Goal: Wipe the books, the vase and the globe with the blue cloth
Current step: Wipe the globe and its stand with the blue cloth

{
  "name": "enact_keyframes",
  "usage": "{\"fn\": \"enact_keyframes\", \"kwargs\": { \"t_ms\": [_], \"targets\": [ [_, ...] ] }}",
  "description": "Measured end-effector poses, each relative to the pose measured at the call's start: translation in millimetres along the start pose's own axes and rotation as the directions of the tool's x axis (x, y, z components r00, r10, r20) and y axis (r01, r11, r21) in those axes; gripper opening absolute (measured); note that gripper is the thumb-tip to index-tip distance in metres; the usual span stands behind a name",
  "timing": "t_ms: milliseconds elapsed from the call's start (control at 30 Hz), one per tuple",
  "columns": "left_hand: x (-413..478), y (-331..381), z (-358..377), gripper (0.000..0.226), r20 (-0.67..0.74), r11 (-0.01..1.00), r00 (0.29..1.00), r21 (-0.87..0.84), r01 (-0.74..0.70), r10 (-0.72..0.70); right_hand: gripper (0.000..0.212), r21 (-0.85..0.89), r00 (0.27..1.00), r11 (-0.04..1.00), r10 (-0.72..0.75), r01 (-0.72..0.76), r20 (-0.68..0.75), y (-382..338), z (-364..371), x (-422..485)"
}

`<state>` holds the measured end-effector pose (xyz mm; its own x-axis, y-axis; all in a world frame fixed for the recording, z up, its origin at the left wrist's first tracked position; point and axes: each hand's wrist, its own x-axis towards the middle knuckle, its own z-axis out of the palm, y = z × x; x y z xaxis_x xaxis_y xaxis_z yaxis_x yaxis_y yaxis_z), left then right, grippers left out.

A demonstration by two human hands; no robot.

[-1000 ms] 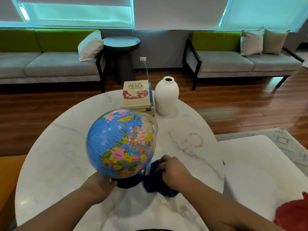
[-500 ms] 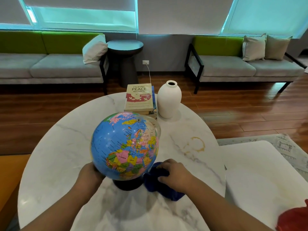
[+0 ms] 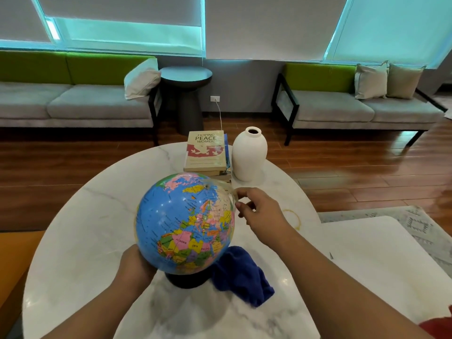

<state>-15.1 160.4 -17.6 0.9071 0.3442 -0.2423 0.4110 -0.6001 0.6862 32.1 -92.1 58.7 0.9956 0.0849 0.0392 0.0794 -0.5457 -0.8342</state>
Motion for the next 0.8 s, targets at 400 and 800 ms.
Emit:
{"fn": "enact_keyframes", "kwargs": {
  "t_ms": [400, 800],
  "targets": [
    [17.1, -9.5, -1.6, 0.018, -0.049, 0.999, 0.998, -0.018, 0.046, -0.046, 0.018, 0.041, 0.994, 0.999, 0.020, -0.024, 0.104, -19.6, -4.8, 22.5],
    [68.0, 2.7, -36.4, 0.023, -0.065, 0.857, 0.983, -0.502, 0.117, -0.172, 0.016, -0.001, 0.989, 0.997, -0.072, 0.073, 0.131, -48.2, 30.0, 81.4]
  ]
}}
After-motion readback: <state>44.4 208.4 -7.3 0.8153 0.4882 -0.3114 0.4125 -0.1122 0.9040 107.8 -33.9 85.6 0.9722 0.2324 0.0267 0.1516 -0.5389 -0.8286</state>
